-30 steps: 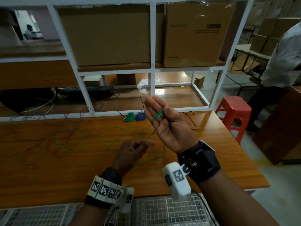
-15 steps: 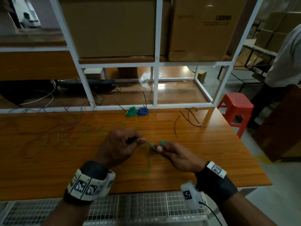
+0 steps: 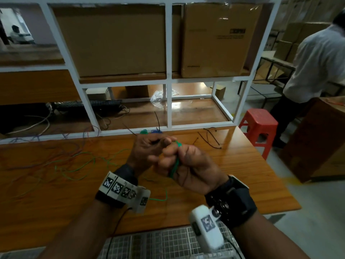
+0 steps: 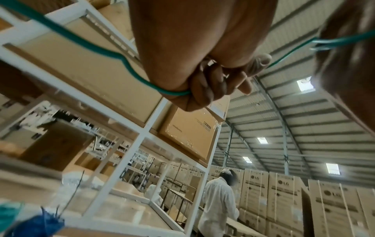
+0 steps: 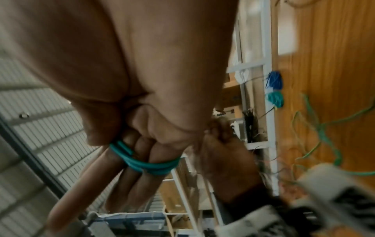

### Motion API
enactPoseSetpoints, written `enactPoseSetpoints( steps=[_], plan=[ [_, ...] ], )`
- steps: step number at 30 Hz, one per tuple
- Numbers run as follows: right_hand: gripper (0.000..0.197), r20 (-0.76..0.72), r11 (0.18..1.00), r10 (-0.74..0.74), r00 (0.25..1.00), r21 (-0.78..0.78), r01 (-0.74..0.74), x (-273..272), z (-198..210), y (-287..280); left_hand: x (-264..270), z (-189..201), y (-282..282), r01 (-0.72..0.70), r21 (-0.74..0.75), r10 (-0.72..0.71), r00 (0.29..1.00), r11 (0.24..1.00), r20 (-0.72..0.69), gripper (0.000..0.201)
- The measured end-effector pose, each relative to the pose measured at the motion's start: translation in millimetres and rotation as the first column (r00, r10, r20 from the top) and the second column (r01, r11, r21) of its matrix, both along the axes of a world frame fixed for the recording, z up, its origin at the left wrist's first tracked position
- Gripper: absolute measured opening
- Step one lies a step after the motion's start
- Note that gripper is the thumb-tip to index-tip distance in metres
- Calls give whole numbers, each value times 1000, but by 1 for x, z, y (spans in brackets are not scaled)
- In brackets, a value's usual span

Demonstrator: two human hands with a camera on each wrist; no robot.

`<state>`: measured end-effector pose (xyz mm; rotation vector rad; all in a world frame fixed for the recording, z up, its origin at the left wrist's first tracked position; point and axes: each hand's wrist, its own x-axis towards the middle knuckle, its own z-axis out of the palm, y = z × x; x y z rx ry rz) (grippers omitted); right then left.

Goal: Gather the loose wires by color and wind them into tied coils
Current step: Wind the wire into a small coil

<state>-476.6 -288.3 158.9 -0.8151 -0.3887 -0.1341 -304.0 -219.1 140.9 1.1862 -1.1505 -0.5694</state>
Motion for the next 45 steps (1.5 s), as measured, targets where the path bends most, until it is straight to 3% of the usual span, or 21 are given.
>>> enactPoseSetpoints(
  steps=[2, 3, 6, 9, 11, 12, 13, 15, 18, 21, 24, 27, 30, 32, 34, 36, 37, 40, 41, 43, 45],
  plan=[
    [34, 37, 989, -75, 997, 129, 69, 7, 13, -5, -9, -17, -1, 29, -4, -29, 995, 1000, -97, 24],
    [36, 26, 975, -156, 987, 163, 149, 10, 15, -10, -17, -22, 0, 12, -2, -12, 999, 1000, -46, 14],
    [45, -70, 889, -398, 915, 216, 404, 18, 9, -30, -32, -37, 12, -108, 132, 87, 984, 985, 155, 32],
    [45, -172, 730, -672, 720, 6, 683, 18, -6, -46, -22, -57, 37, -138, 254, 41, 935, 957, 353, 42],
    [38, -146, 542, -839, 524, -311, 781, 13, -17, -52, -16, -60, 52, -134, 343, 37, 961, 930, 275, 37],
    [35, -88, 420, -893, 440, -510, 751, 11, -24, -54, -13, -59, 60, -147, 356, 57, 966, 923, 253, 36],
    [34, -34, 321, -910, 413, -687, 652, 9, -31, -56, -11, -56, 66, -173, 349, 79, 960, 921, 267, 38],
    [33, 9, 193, -855, 519, -923, 334, 8, -47, -56, -1, -46, 74, -243, 299, 107, 907, 923, 408, 36],
    [29, -39, 75, -721, 692, -997, 22, 12, -67, -42, 13, -21, 77, -294, 179, 117, 763, 939, 636, 35],
    [31, -59, 104, -599, 799, -995, 5, 15, -65, -28, 22, 10, 69, -244, 36, 137, 654, 969, 744, 38],
    [34, -117, 232, -418, 901, -973, -19, 16, -54, -20, 30, 35, 55, -172, 2, 115, 669, 985, 734, 20],
    [31, -210, 493, -211, 955, -866, -82, 18, -42, -13, 31, 50, 37, -146, 76, 60, 750, 986, 659, 22],
    [35, -221, 790, 15, 975, -595, -148, 22, -28, -3, 31, 52, 19, -48, 128, -21, 872, 991, 489, 27],
    [35, -150, 919, 115, 982, -358, -163, 23, -14, 2, 32, 45, 14, -16, 139, -30, 944, 990, 328, 24],
    [33, -54, 987, 126, 991, -91, -130, 28, 0, 1, 31, 30, 10, 21, 154, -46, 985, 988, 164, 19],
    [35, -10, 997, 0, 1000, 72, 1, 34, 14, -7, 23, 10, 8, 40, 121, -47, 997, 992, 57, 11],
    [37, 6, 991, -93, 996, 101, 92, 36, 18, -14, 17, 1, 9, 15, 117, -22, 998, 993, 63, 19],
    [42, -21, 922, -335, 942, 199, 333, 38, 24, -36, -1, -25, 20, -43, 230, 1, 984, 972, 178, 40],
    [41, -65, 877, -447, 892, 162, 451, 38, 22, -45, -5, -35, 27, -69, 269, 3, 971, 961, 239, 45],
    [38, -122, 693, -720, 683, -155, 704, 36, 10, -60, -8, -47, 40, -122, 307, 12, 941, 944, 338, 53],
    [31, 2, 312, -913, 408, -639, 703, 33, -7, -70, -5, -53, 52, -158, 307, 33, 926, 938, 375, 53]
  ],
)
